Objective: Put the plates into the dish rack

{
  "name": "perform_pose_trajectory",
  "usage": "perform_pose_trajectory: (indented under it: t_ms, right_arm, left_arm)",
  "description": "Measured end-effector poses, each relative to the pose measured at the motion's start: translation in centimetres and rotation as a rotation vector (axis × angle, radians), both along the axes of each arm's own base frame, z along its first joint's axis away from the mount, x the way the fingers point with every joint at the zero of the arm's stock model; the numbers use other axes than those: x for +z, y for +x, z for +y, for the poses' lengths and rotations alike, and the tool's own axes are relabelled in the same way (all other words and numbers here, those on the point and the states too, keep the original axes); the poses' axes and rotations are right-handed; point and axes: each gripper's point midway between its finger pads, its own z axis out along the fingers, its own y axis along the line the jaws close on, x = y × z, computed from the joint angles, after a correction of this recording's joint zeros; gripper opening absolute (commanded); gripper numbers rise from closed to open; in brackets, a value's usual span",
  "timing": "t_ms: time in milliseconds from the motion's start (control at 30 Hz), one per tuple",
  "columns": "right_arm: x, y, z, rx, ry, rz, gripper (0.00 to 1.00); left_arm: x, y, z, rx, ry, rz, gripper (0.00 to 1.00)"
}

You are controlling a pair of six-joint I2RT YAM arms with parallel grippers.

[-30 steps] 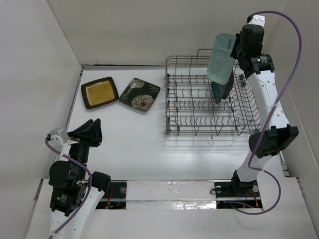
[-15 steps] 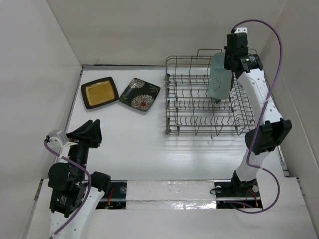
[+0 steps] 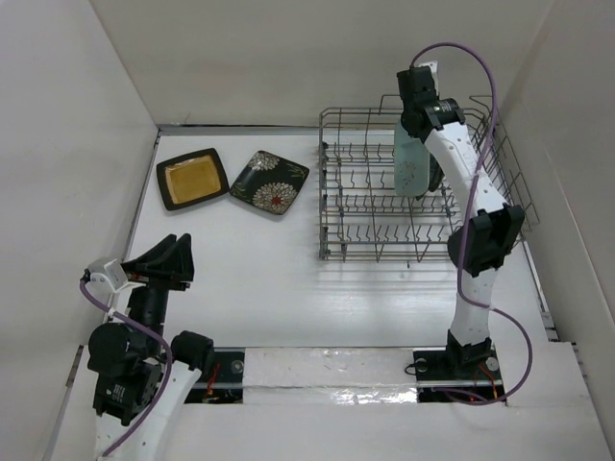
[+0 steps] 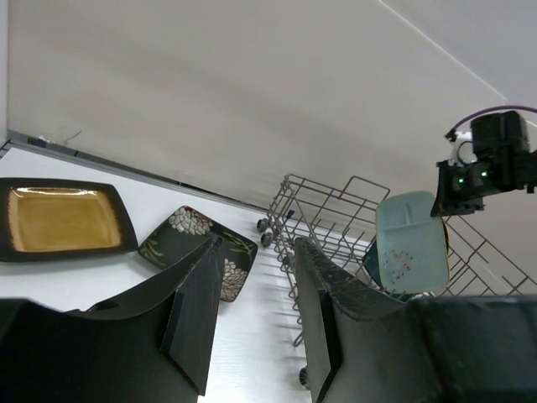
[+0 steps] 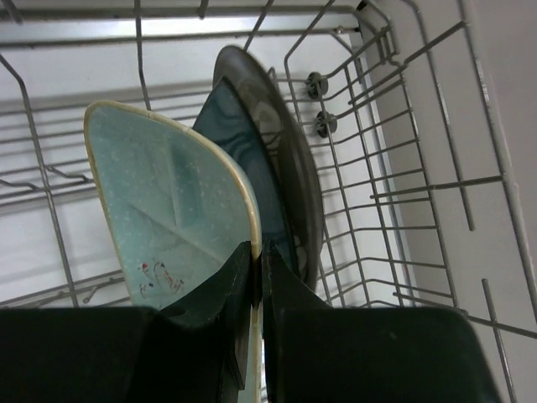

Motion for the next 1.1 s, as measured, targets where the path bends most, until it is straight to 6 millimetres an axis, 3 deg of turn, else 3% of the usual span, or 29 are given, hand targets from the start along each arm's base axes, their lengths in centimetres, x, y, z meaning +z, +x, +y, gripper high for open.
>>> perform_pose_trajectory:
  t_ms: [133,600,1100]
  right_arm:
    - [-1.3,0.6,0.5,0.002,-0.054,0.042,0.0]
    - [1.2,-0.8,1.3,-0.011,-0.128,0.025,0.0]
    - [1.5,-1.0,0.1,-0.038,-0.171,0.037,0.0]
  left_arm:
    - [0.1,-0.2,0.1,0.001,-0.004,-0.009,0.36]
    - [0.2,-0.4,-0.1,-0.017,-0.005,-0.013,0.37]
    - [0.2,-0.4,-0.1,-0.018,-0.005,-0.013,0.37]
